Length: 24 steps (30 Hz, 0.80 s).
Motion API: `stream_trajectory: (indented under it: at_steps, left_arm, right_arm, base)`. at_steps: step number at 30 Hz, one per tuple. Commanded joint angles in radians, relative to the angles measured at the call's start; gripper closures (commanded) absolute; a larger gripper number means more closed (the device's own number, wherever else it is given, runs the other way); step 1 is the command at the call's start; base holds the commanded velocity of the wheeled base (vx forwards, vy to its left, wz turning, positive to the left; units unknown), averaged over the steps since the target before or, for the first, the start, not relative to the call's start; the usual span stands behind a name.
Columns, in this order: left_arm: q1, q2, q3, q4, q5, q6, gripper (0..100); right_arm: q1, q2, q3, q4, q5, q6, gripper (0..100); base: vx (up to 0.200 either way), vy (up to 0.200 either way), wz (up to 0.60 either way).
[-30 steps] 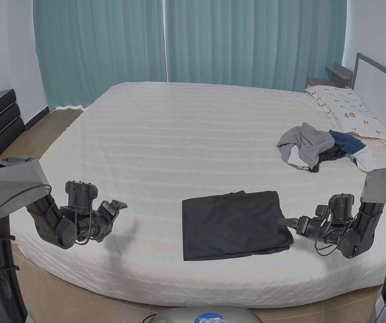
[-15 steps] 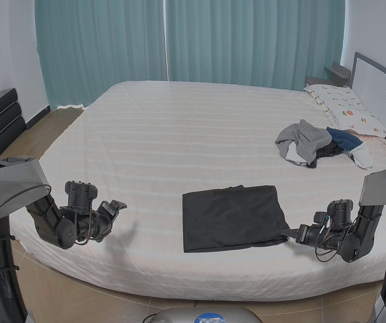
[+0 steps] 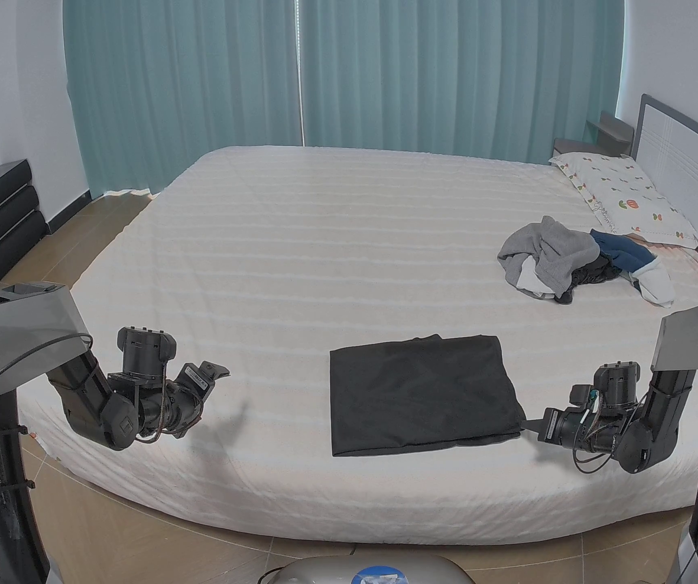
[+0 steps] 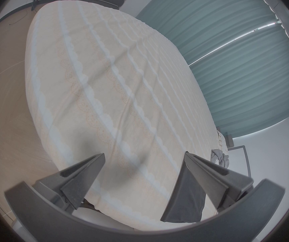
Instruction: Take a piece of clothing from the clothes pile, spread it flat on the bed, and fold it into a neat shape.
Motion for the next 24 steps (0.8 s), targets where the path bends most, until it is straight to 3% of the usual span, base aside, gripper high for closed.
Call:
stream_trajectory:
  at_steps: [1,15,16,20,23,24]
  left_arm:
    - [0.0,0.001,0.0,0.0,0.0,0.0,0]
    - [0.0,0.001,0.0,0.0,0.0,0.0,0]
    - [0.0,0.001,0.0,0.0,0.0,0.0,0]
    - [0.0,0.001,0.0,0.0,0.0,0.0,0]
    - [0.0,0.001,-0.006,0.001,-0.002,-0.002,0]
    - [0.001,0.0,-0.014,0.006,-0.003,-0.003,0]
  right_arm:
    - [-0.013,-0.001,0.003,0.008,-0.001,-0.023,100]
    - [-0.02,0.005,0.005,0.025,-0.004,-0.08,100]
    - [-0.02,0.007,0.002,0.022,-0.01,-0.083,0]
    - [-0.02,-0.007,-0.006,0.01,-0.004,-0.067,0]
    - [-0.022,-0.047,-0.01,0.011,0.004,-0.018,0]
    - [-0.022,-0.056,-0.033,0.011,0.006,0.042,0]
  base:
    - [0.0,0.0,0.0]
    - [0.0,0.0,0.0]
    - [0.0,0.0,0.0]
    - [0.0,0.0,0.0]
    - [0.0,0.0,0.0]
    - [0.0,0.0,0.0]
